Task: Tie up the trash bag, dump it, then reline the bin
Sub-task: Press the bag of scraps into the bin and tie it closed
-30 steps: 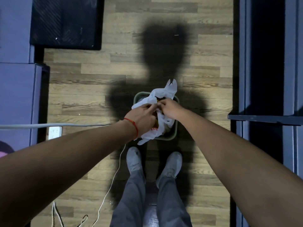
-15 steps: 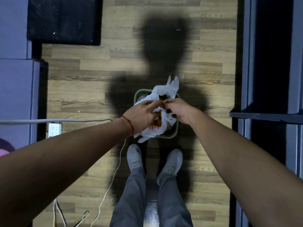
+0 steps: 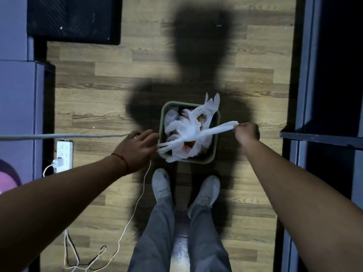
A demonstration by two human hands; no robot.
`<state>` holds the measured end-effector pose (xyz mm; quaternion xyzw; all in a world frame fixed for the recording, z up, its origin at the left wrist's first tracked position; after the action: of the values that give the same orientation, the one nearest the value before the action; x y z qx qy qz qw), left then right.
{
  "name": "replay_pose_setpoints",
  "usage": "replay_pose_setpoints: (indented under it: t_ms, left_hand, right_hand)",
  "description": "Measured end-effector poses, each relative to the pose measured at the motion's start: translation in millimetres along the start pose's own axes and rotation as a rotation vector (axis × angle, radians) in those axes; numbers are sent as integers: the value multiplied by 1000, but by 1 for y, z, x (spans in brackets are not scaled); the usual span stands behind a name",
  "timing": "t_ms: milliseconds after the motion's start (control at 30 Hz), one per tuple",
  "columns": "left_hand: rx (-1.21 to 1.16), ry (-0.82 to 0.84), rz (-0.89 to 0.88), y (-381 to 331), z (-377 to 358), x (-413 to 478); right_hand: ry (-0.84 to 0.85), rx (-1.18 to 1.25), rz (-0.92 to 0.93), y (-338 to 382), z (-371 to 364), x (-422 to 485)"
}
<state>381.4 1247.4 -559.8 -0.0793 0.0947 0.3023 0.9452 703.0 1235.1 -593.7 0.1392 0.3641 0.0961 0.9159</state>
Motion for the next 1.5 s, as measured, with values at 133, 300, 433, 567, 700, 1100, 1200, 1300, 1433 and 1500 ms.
replay_pose_setpoints:
  t_ms: [133,300,433,567,700,1100,1200,1300,1433,1500]
  left_hand:
    - [-71,212,284,6,-22,4]
    - [-647,85,688,1,-19,34]
    - [-1194,2,945,-9,6,40]
    - [-1574,-68,1020,-33,28,43]
    - [-1515,-76,958,-36,22,44]
    - [-406,-27,816,-41,12,46]
    - [-299,61,793,-35,9,52]
    - [-260,71,766,-27,5,56]
    - [-183,120,631,-23,3,54]
    - [-151,180,580,-21,1,51]
  right_hand:
    - [35,157,-108,-16,-8,-1]
    - [341,617,-315,-2,3,-2]
    - [548,376,-118,5,13,-3]
    - [834,164,-32,2,22,-11]
    - [829,83,79,-5,32,-11]
    - [88,-564,715,-14,16,-30]
    - [-49,-768,870,-8,11,-32]
    - [71,-760,906,-6,9,-29]
    - [160,-702,952,-7,20,-30]
    - [133,-649,917,-9,24,-31]
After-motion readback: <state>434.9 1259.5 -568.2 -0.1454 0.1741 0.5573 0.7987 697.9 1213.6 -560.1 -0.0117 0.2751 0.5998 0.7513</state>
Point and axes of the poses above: each hand's wrist, its own x-axis towards the middle knuckle, its own z-axis out of the back of the hand, y = z × x, the point moved 1 cm from there along x, towards the middle knuckle, and after that the axes turned 9 degrees about -y, right-handed, at the moved point
